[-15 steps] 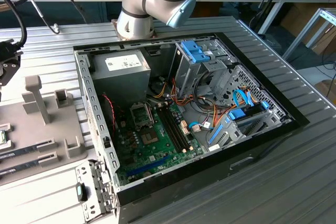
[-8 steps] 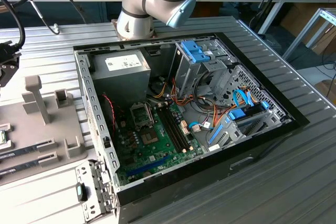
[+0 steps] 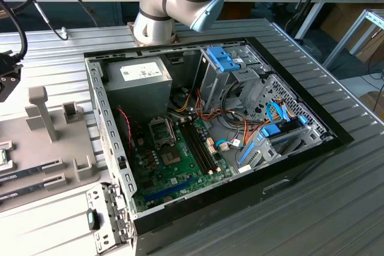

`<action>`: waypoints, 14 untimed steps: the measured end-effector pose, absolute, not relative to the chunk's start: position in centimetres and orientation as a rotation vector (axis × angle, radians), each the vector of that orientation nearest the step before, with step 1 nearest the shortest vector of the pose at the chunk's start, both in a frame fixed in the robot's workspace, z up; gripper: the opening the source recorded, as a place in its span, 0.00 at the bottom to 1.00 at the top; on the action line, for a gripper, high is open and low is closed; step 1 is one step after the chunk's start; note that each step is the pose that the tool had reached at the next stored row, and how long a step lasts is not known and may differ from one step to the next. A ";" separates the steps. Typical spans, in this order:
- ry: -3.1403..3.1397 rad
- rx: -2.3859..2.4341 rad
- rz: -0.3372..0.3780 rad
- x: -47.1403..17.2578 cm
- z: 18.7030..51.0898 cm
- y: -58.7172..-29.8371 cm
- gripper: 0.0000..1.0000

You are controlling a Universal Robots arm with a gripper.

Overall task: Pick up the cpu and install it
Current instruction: 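Reach for the cpu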

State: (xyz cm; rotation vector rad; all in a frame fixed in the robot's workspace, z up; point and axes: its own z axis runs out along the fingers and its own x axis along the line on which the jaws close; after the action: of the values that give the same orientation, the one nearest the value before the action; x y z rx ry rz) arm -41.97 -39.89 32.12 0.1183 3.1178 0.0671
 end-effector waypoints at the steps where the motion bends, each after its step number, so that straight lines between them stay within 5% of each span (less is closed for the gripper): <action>1: 3.118 0.118 0.067 -42.0 32.0 -39.9 0.11; 14: 3.118 0.116 0.067 -42.7 31.2 -39.8 0.11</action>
State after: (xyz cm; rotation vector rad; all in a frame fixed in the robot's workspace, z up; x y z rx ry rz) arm -42.67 -39.79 31.22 0.1160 3.1181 0.0669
